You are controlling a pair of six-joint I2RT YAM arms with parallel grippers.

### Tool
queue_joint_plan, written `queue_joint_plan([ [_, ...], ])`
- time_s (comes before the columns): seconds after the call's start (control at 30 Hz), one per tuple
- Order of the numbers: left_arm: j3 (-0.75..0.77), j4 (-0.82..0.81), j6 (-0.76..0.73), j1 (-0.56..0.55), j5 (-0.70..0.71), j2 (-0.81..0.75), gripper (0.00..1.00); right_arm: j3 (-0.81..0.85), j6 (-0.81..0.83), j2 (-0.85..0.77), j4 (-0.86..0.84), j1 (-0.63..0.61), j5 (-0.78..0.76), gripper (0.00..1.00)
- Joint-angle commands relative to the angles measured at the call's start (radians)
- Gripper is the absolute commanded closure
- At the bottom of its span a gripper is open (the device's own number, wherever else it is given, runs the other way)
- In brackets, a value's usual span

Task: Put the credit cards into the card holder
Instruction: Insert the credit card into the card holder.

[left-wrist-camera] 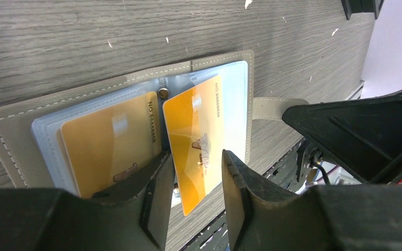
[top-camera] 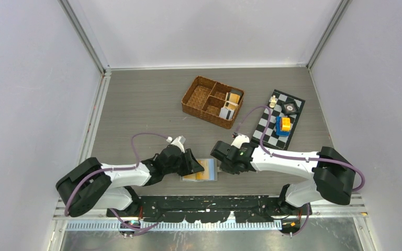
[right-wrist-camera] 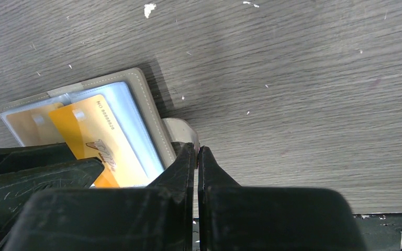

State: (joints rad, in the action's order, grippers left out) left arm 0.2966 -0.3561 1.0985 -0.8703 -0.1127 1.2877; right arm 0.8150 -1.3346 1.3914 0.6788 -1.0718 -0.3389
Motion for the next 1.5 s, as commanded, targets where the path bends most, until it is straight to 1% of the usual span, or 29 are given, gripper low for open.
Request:
queue_joint_plan([
  [0.0,0.043,0.151,-0.069,-0.004,0.04,-0.049,0.58,0.0,-0.014,-0.033,0.017,-0.005,-0.058,1.0],
  [0.3,0.116,0.288,-0.128,-0.007,0.044,-0.101,0.48,-0.007,-0.012,-0.031,0.011,-0.006,-0.058,1.0],
  [0.53,0.163,0.401,-0.162,-0.01,0.059,-0.128,0.45,-0.006,-0.011,-0.032,0.011,-0.006,-0.058,1.0],
  [0.67,0.159,0.382,-0.153,-0.01,0.038,-0.114,0.43,-0.004,-0.007,-0.029,0.009,-0.006,-0.058,1.0],
  [0.83,0.148,0.3,-0.135,-0.01,-0.009,-0.05,0.43,-0.003,-0.006,-0.025,0.007,-0.005,-0.055,1.0],
  [1.03,0.156,0.271,-0.132,-0.01,-0.032,0.025,0.42,-0.003,-0.006,-0.027,0.007,-0.008,-0.055,0.99],
  [1.17,0.149,0.245,-0.127,-0.01,-0.04,0.042,0.42,-0.002,-0.005,-0.021,0.001,-0.008,-0.051,1.0],
  [1.47,0.114,0.134,-0.111,-0.011,-0.047,0.045,0.41,-0.003,-0.006,-0.007,-0.011,-0.012,-0.043,1.0],
])
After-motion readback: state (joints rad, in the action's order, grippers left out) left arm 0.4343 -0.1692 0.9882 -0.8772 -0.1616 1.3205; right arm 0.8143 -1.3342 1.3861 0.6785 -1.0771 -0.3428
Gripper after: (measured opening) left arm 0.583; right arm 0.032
